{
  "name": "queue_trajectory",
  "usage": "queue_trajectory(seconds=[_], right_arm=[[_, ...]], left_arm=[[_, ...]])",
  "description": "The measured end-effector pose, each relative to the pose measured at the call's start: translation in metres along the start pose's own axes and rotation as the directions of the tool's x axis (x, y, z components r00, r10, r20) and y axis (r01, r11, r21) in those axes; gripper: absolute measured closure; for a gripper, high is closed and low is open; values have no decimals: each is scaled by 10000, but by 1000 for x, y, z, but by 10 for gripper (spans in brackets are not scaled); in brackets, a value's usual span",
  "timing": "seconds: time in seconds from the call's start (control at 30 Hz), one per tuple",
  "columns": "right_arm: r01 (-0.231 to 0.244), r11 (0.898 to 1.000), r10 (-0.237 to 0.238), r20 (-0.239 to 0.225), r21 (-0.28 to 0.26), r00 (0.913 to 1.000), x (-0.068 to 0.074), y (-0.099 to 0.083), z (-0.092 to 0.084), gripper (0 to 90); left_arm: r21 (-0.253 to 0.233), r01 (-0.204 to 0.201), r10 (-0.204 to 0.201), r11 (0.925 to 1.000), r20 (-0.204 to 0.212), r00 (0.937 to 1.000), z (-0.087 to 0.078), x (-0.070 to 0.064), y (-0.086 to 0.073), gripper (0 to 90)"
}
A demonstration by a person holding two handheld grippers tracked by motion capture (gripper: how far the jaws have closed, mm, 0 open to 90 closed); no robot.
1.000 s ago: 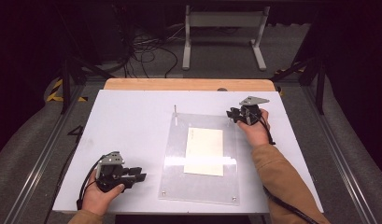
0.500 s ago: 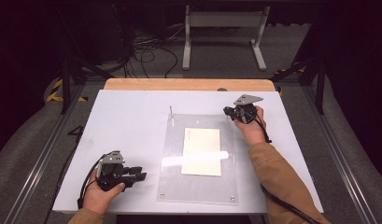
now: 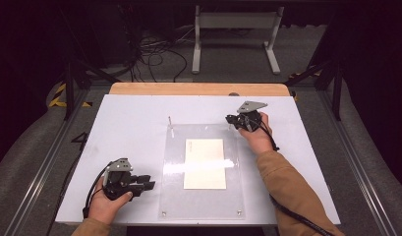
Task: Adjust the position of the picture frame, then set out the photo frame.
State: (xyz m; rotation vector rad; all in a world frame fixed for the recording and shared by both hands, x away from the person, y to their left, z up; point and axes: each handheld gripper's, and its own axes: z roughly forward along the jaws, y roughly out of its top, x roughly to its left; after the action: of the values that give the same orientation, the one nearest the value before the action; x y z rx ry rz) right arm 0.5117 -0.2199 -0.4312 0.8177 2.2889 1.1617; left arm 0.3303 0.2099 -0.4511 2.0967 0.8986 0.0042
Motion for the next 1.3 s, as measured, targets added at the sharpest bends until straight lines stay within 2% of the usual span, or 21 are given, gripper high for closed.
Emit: queue_trajectory(seconds=[0.23,0.33,0.37,0.43,0.47,0.5,0.53,0.6,0.63,0.7,0.73,0.83,0.87,0.9,0.93,0.97,1.0,1.03,1.2,1.23,1.3], right_arm=[[-160,9999,159,-37,-13,9999,1,-4,-2,849],[-203,9998,203,41,-10,9998,2,-6,-3,837],[-302,9995,303,5,-108,9995,2,-7,-3,813],[-563,9979,565,42,-320,9984,3,-9,-6,709],[-563,9979,565,42,-320,9984,3,-9,-6,709],[-592,9971,601,186,-481,9980,4,-12,-9,635],[-697,9956,711,195,-632,9973,4,-14,-11,609],[-1113,9889,1131,129,-983,9935,4,-17,-15,557],[-1113,9889,1131,129,-983,9935,4,-17,-15,557],[-1393,9826,1420,133,-1228,9898,5,-19,-18,533],[-1480,9801,1515,166,-1319,9883,5,-20,-19,521],[-1624,9752,1669,177,-1504,9858,6,-22,-20,521],[-1772,9728,1807,104,-1493,9835,6,-24,-19,532],[-1831,9721,1851,6,-1465,9827,6,-25,-18,545],[-1804,9722,1816,-54,-1491,9834,6,-26,-17,595],[-1699,9747,1701,-115,-1452,9854,6,-27,-16,616],[-1580,9770,1583,-90,-1434,9873,7,-28,-15,624],[-1401,9804,1421,44,-1381,9898,6,-29,-14,634],[-1560,9795,1573,-2,-1277,9876,4,-33,-10,678],[-1529,9794,1536,-46,-1320,9881,4,-32,-9,675],[-1186,9835,1208,80,-1365,9926,5,-29,-8,676]], left_arm=[[-95,147,-146,9998,63,9999,-1,2,1,632],[-132,31,-31,9999,3,10000,-1,2,3,630],[-156,17,-17,9999,35,10000,-1,1,3,628],[-168,12,-12,9999,16,10000,-1,1,3,615],[-186,-4,4,9998,4,10000,0,2,4,615],[-221,97,-98,9997,-5,10000,0,2,4,605],[-304,92,-95,9995,-86,9999,-1,2,5,602],[-497,-37,27,9988,-193,9998,-3,2,7,584],[-497,-37,27,9988,-193,9998,-3,2,7,575],[-789,-114,84,9968,-376,9993,-5,0,9,560],[-900,-304,254,9955,-564,9981,-7,0,9,545],[-1172,-530,415,9917,-980,9943,-9,0,9,502],[-1290,-410,281,9908,-1001,9946,-9,0,8,493],[-1417,-518,359,9886,-1123,9930,-10,1,7,486],[-1504,-472,312,9875,-1072,9938,-11,1,7,483],[-1617,-470,284,9857,-1154,9929,-12,2,7,478],[-1725,-382,200,9843,-1058,9942,-12,2,6,474],[-1775,-464,266,9830,-1124,9933,-13,4,5,470],[-1675,-445,298,9849,-893,9956,-9,5,4,464],[-1647,-602,446,9845,-971,9943,-9,5,4,464],[-1622,-618,465,9848,-968,9942,-8,3,4,464]])
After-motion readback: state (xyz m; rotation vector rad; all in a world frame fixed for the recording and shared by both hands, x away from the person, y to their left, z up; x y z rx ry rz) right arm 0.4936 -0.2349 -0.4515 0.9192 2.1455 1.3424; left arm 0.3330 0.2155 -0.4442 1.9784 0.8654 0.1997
